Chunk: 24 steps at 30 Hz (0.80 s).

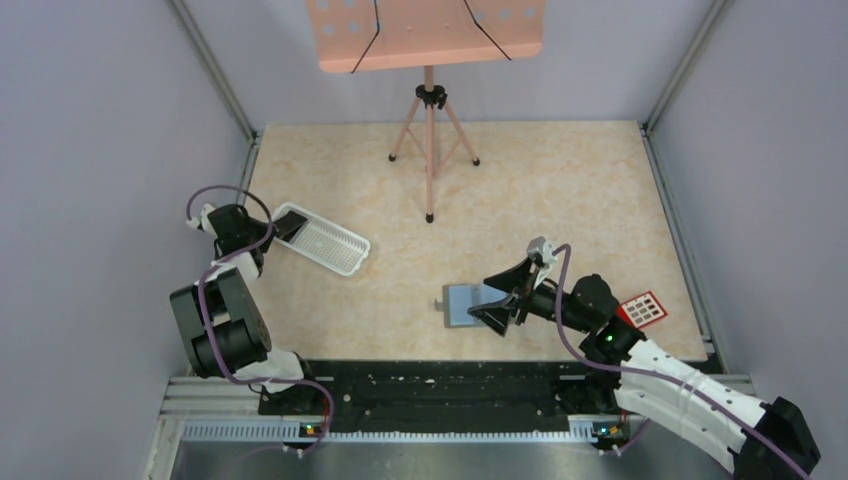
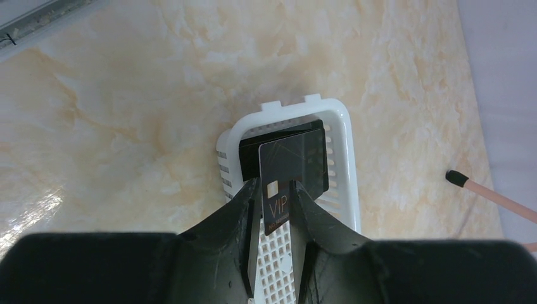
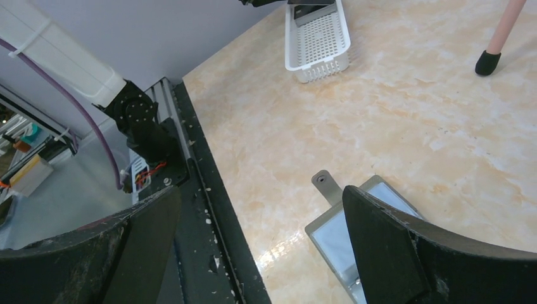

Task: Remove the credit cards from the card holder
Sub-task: Place the credit card in the storage box.

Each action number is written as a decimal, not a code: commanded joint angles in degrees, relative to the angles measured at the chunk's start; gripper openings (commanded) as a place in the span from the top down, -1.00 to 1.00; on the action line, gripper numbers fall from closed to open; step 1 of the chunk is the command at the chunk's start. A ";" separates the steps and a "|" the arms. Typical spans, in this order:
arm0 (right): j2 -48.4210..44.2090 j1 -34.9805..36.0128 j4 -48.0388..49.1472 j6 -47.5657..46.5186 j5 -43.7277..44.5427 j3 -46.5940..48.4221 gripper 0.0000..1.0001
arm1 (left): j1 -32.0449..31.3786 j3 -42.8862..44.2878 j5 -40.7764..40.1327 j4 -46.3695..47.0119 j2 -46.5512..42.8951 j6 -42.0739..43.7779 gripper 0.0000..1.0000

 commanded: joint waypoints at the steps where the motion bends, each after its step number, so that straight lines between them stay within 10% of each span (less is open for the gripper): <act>1: 0.31 -0.40 1.62 -1.19 0.85 0.25 -0.97 | 0.31 1.29 -1.76 0.36 -1.51 0.41 0.44; 9: 0.43 -0.34 1.56 -1.34 1.02 0.34 -0.96 | 0.32 1.63 -1.63 -0.06 -1.32 -0.44 0.68; 24: 3.52 -0.38 -6.12 2.49 12.09 2.99 -0.98 | -1.78 -2.54 2.31 -4.06 -10.55 -1.04 0.48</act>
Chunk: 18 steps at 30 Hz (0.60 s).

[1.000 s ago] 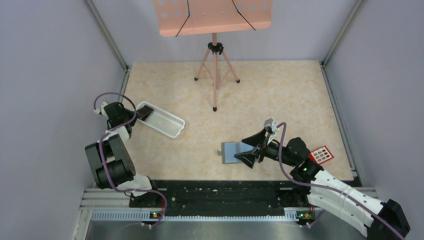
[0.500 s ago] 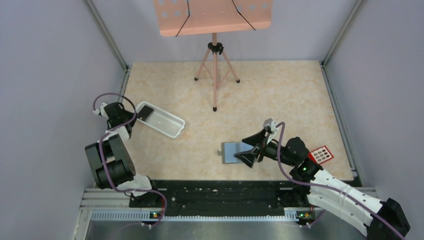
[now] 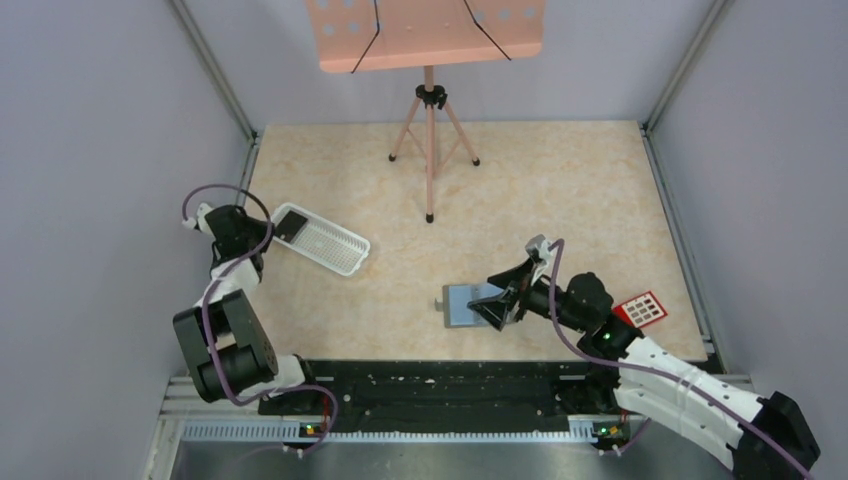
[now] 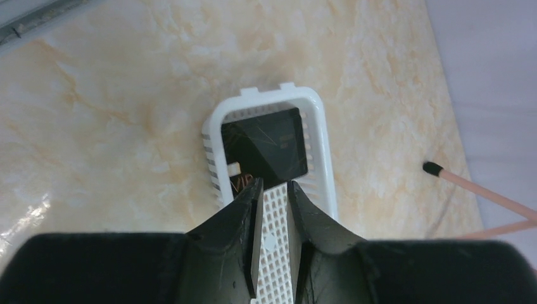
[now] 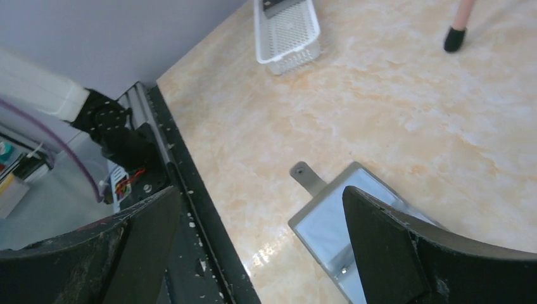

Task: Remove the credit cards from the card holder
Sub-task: Place the credit card in the storage box, then remove the credit card from the card holder.

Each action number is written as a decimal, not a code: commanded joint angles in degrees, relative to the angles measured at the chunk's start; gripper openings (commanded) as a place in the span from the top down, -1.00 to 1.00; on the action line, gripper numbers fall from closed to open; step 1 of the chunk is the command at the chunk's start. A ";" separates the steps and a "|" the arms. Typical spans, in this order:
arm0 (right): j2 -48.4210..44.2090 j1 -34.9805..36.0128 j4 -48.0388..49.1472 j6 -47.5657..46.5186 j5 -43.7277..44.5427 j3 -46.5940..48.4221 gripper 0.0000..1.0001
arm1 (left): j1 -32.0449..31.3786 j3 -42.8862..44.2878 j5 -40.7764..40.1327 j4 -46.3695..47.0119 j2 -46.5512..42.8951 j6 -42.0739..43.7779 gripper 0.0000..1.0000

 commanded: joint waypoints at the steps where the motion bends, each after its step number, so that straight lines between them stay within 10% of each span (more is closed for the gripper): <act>1: 2.96 -0.38 -7.72 2.97 11.84 4.03 -0.98 | -2.20 -2.48 4.72 -1.42 -6.57 -0.45 0.45; 8: 13.02 -0.40 -25.98 4.61 15.21 15.19 -0.95 | -11.60 -4.95 12.17 -9.68 -17.30 1.02 0.07; 18: 24.51 2.42 -23.50 16.78 18.25 15.19 -0.55 | -31.77 -12.69 18.43 -13.36 -29.57 -1.74 0.03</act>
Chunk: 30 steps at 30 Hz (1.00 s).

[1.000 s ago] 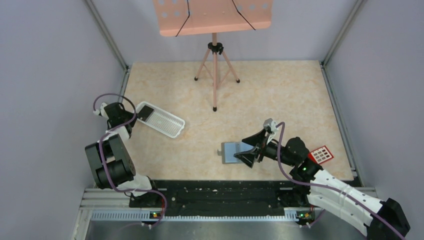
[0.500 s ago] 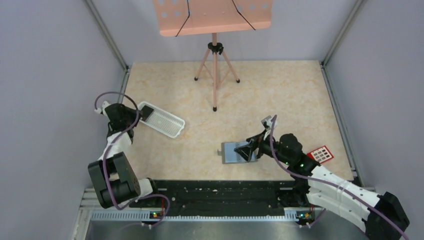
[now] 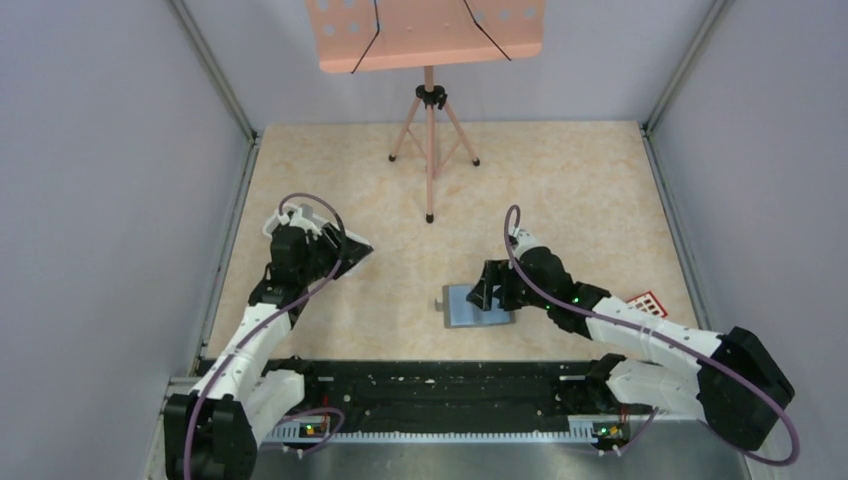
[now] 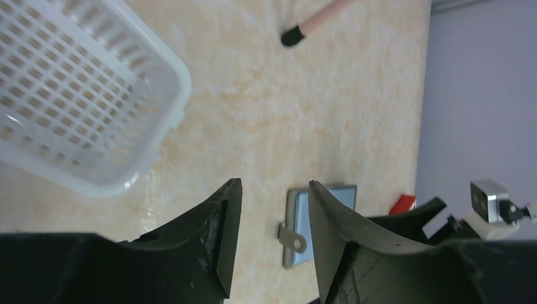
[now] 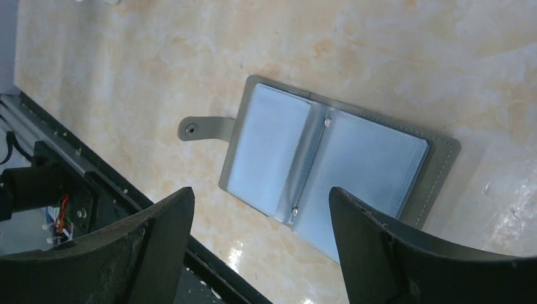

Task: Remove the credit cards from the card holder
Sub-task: Remove the credit card from the card holder.

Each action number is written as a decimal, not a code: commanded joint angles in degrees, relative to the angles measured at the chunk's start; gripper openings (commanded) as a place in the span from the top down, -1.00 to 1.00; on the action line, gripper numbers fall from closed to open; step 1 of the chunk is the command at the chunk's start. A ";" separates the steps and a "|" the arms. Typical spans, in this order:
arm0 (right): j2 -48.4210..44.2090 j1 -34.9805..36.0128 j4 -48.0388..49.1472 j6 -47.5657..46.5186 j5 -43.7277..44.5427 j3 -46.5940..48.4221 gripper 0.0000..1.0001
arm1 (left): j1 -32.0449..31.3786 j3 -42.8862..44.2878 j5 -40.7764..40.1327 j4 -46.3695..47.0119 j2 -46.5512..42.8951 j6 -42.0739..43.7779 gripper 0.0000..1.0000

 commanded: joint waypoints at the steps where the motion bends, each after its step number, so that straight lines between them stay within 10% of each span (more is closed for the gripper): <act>1: 3.13 2.86 -0.40 7.20 5.98 1.58 -0.55 | -4.63 -2.63 4.76 -2.21 -4.15 -0.16 0.02; 4: 6.09 6.24 -3.40 8.65 11.86 3.49 -0.61 | -5.59 -1.82 8.00 -6.93 -5.18 2.72 -0.10; 7: 8.30 8.56 -4.68 9.24 14.63 5.54 -0.62 | -6.15 -0.85 12.58 -10.74 -4.75 7.24 -0.96; 30: 28.90 17.57 -13.42 12.15 28.04 19.63 -0.46 | -6.71 11.67 0.02 -31.24 -15.05 17.98 -0.98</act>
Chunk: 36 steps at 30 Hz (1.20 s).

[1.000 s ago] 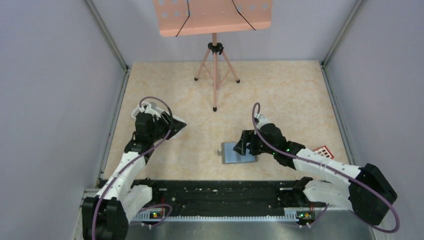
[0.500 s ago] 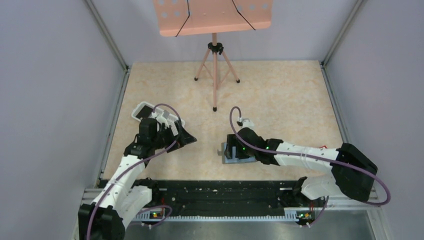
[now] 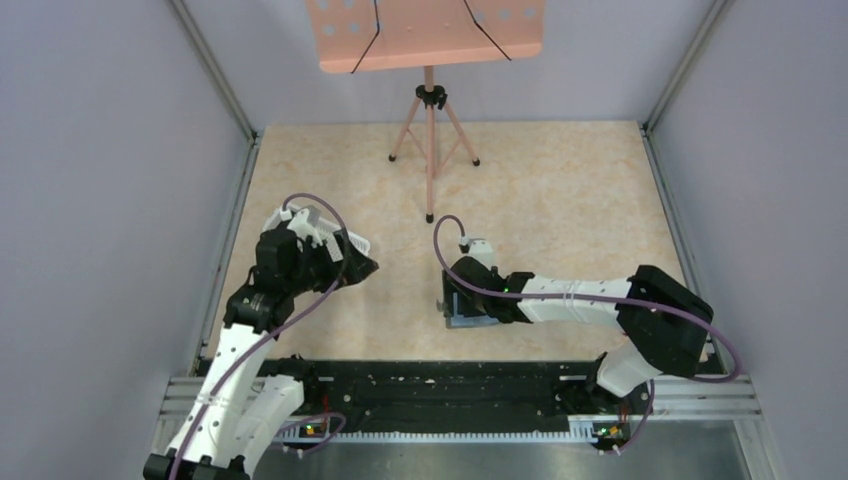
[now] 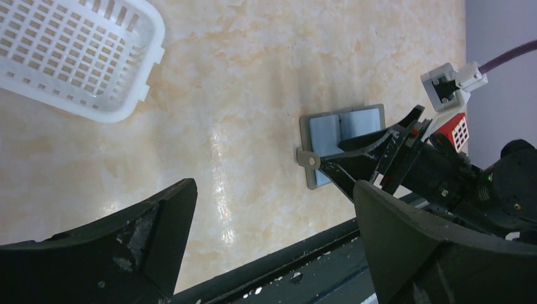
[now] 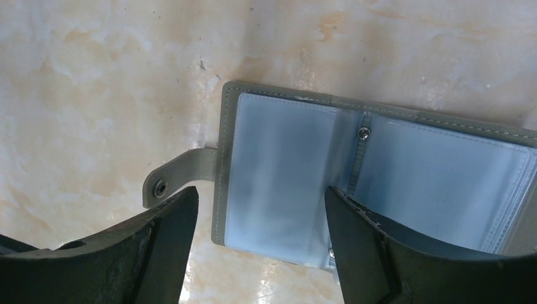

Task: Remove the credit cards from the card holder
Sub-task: Remove the credit card from the card holder.

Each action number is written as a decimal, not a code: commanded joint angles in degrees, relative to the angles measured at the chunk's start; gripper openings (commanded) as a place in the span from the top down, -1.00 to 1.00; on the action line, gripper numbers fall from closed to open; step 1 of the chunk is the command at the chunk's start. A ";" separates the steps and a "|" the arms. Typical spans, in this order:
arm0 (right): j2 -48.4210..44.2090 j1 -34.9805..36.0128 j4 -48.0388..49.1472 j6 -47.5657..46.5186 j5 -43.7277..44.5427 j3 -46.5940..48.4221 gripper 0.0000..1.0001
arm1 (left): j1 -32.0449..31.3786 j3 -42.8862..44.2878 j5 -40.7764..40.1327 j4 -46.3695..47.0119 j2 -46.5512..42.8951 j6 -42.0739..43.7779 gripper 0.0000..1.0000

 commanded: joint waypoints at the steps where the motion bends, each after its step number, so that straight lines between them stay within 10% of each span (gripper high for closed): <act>1: 1.74 1.08 -3.87 -0.19 5.38 2.56 -0.44 | -0.13 0.35 -0.84 -0.57 -3.77 2.75 -0.97; 36: 2.00 2.92 -9.91 -1.94 10.07 2.40 -0.21 | -0.13 -1.16 0.81 2.53 -7.54 3.08 -0.85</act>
